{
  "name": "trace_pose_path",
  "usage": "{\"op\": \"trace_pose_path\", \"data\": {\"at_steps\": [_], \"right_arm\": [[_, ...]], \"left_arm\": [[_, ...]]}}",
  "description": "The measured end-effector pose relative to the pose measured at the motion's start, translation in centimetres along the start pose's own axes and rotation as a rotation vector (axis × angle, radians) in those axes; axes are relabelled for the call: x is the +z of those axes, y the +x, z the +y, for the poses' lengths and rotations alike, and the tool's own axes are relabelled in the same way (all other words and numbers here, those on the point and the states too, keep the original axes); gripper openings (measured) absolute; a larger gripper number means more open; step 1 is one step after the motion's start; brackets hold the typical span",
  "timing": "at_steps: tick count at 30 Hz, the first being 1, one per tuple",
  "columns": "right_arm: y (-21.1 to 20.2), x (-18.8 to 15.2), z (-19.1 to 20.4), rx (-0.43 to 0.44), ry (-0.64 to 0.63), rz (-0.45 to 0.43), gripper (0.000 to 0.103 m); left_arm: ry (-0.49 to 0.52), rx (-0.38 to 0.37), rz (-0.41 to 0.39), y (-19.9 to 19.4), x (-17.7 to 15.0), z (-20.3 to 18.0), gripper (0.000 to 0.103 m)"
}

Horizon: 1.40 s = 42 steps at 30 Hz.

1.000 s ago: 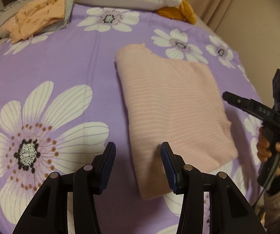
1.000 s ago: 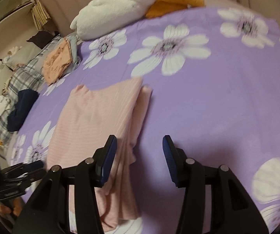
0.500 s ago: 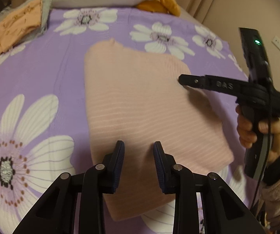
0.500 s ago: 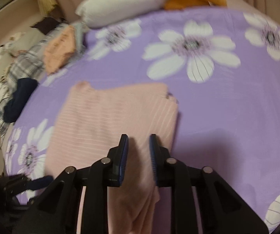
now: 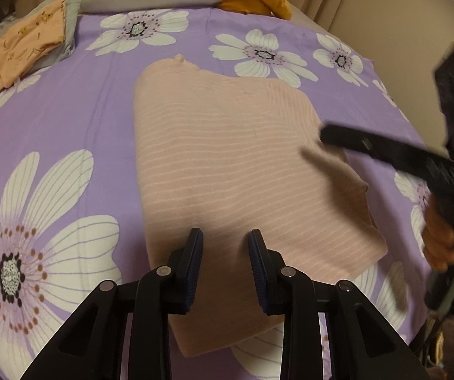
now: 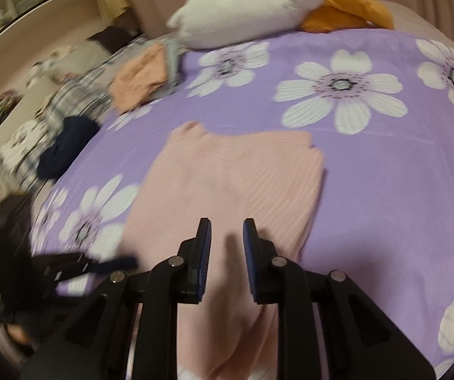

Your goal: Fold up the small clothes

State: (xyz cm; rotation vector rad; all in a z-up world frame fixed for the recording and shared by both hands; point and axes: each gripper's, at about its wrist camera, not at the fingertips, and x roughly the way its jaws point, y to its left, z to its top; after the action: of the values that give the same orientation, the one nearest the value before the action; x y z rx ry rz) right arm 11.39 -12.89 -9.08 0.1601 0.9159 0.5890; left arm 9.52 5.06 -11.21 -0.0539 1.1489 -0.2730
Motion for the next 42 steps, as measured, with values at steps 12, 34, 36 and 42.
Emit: {"op": "trace_pose_path", "data": {"at_steps": [12, 34, 36, 42], "right_arm": [[0.5, -4.3, 0.2, -0.050, -0.031, 0.107, 0.020], [-1.0, -7.0, 0.1, -0.065, 0.017, 0.121, 0.019], [-1.1, -7.0, 0.0, -0.065, 0.020, 0.123, 0.019], [-1.3, -7.2, -0.1, -0.066, 0.024, 0.124, 0.020]], "left_arm": [[0.016, 0.030, -0.003, -0.3, -1.3, -0.3, 0.031], [-0.010, 0.059, 0.000, -1.7, -3.5, -0.9, 0.031], [-0.015, 0.061, 0.000, -1.8, -3.7, -0.9, 0.031], [-0.014, 0.070, 0.002, -2.0, -4.0, -1.1, 0.031]]}}
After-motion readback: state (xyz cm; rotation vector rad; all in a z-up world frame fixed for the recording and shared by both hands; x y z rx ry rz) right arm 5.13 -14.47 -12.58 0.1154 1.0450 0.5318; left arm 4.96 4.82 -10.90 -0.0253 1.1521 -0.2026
